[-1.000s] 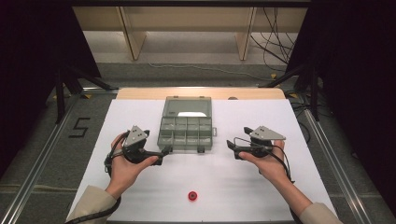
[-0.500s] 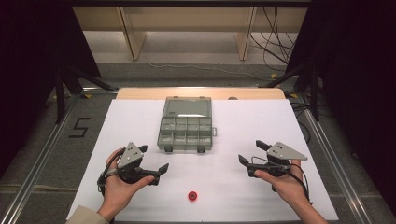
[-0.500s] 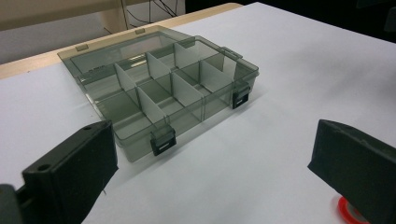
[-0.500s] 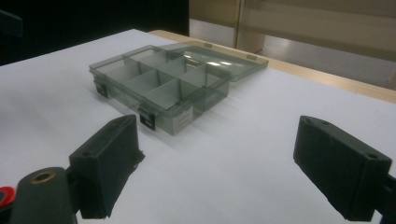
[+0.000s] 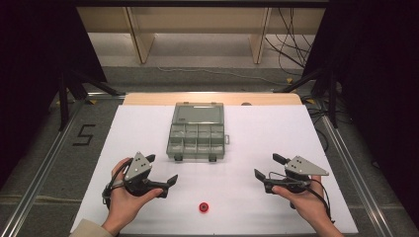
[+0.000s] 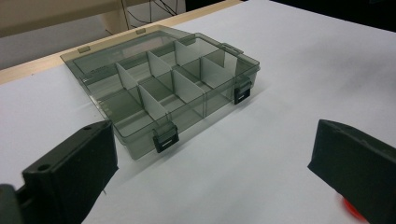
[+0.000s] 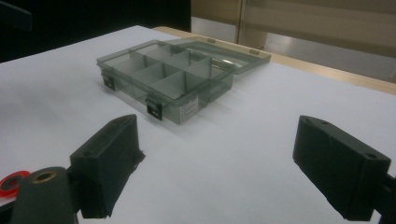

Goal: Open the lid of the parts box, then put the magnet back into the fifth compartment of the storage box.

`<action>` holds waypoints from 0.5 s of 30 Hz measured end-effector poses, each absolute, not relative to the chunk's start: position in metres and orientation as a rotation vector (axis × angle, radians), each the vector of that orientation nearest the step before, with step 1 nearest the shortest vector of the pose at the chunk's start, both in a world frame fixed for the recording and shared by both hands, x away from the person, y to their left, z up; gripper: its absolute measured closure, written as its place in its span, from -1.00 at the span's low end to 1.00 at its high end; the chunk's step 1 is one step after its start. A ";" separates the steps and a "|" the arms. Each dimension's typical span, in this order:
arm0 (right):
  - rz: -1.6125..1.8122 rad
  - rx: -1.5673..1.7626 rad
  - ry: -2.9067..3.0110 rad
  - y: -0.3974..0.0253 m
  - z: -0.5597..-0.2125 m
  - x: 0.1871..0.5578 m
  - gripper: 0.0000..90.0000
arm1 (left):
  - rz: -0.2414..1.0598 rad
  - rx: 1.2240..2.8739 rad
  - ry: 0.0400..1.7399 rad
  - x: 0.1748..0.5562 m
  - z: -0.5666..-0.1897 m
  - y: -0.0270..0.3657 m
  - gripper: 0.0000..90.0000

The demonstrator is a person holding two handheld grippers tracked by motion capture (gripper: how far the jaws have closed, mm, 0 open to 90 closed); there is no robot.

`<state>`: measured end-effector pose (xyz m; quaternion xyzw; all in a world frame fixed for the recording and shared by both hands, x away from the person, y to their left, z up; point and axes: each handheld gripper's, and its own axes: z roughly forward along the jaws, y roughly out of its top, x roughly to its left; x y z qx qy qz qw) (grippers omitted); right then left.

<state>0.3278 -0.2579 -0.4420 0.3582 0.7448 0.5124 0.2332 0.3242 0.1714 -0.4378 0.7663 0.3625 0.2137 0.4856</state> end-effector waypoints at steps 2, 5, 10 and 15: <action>1.388 0.987 2.066 -0.260 -0.441 0.327 -0.66 | 0.531 1.881 0.873 0.326 -0.439 0.171 -1.00; 1.407 0.983 2.046 -0.260 -0.442 0.328 -0.66 | 0.516 1.870 0.882 0.324 -0.439 0.170 -1.00; 1.420 0.946 2.027 -0.260 -0.439 0.327 -0.66 | 0.510 1.863 0.868 0.324 -0.437 0.169 -1.00; 1.437 0.930 2.042 -0.259 -0.438 0.324 -0.66 | 0.475 1.878 0.843 0.323 -0.436 0.166 -0.99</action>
